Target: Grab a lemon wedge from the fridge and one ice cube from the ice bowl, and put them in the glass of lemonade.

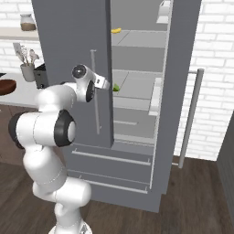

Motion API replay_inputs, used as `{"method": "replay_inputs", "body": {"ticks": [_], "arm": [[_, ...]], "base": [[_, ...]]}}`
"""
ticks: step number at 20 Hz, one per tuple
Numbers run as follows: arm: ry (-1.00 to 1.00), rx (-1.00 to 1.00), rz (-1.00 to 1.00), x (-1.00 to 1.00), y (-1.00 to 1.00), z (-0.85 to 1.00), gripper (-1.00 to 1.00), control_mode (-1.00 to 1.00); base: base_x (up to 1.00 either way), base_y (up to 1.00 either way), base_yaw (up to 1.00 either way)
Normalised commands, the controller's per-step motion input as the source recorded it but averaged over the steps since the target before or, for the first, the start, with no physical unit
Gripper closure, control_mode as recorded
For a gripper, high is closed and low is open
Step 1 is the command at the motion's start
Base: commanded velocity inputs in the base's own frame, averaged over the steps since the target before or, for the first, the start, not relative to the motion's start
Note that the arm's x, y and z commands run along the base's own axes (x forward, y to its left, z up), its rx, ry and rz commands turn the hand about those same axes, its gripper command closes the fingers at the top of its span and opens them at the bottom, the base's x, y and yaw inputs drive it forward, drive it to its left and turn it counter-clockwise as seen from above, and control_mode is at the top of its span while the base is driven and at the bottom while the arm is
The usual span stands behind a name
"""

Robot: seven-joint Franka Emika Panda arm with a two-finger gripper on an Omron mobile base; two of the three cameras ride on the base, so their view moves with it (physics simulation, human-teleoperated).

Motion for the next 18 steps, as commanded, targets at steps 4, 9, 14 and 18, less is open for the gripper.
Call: {"method": "replay_inputs", "body": {"ticks": [4,9,14,18], "arm": [[-0.24,0.00,0.02,-1.00,0.37,0.55,1.00,-1.00],[-0.21,-0.03,0.00,-1.00,0.57,0.89,1.00,-1.00],[-0.15,-0.11,0.00,-1.00,0.77,1.00,-1.00,-1.00],[-0.23,-0.18,0.00,-1.00,0.71,0.79,-1.00,-1.00]], "base": [[0.00,0.00,0.00],[0.00,0.00,0.00],[0.00,0.00,0.00],[0.00,0.00,0.00]]}}
